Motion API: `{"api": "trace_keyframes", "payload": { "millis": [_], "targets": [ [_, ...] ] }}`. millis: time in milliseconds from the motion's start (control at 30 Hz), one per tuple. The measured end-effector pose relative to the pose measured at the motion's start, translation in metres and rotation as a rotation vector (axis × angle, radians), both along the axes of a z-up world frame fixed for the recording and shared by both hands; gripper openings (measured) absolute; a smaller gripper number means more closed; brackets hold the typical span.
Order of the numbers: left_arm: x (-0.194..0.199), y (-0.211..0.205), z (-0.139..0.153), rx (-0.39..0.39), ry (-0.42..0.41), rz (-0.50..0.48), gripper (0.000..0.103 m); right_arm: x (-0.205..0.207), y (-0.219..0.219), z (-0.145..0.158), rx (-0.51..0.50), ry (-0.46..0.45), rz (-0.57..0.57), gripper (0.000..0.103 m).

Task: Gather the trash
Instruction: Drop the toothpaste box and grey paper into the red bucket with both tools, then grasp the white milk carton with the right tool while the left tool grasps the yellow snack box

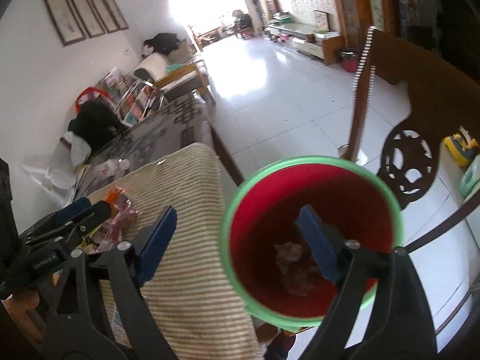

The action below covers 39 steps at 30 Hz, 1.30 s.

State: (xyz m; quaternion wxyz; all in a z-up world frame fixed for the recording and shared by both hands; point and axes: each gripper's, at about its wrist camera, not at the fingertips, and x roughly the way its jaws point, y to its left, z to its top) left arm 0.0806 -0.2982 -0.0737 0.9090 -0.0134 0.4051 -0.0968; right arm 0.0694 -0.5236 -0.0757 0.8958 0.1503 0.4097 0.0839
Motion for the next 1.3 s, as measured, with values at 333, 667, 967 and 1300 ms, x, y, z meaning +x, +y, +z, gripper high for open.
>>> {"api": "trace_keyframes", "payload": {
  "millis": [333, 667, 967, 1300],
  "targets": [
    [-0.017, 0.124, -0.023, 0.008, 0.04, 0.161, 0.074, -0.001, 0.094, -0.01, -0.017, 0.054, 0.077, 0.085],
    [-0.025, 0.256, -0.059, 0.131, 0.102, 0.151, 0.074, -0.015, 0.2, -0.046, -0.025, 0.231, 0.137, 0.09],
    [-0.025, 0.271, -0.096, 0.223, 0.153, -0.142, 0.074, -0.057, 0.238, -0.102, -0.055, 0.423, 0.059, 0.09],
    [-0.018, 0.243, -0.128, 0.296, 0.205, -0.305, 0.073, -0.081, 0.25, -0.114, -0.061, 0.472, 0.006, 0.09]
  ]
}}
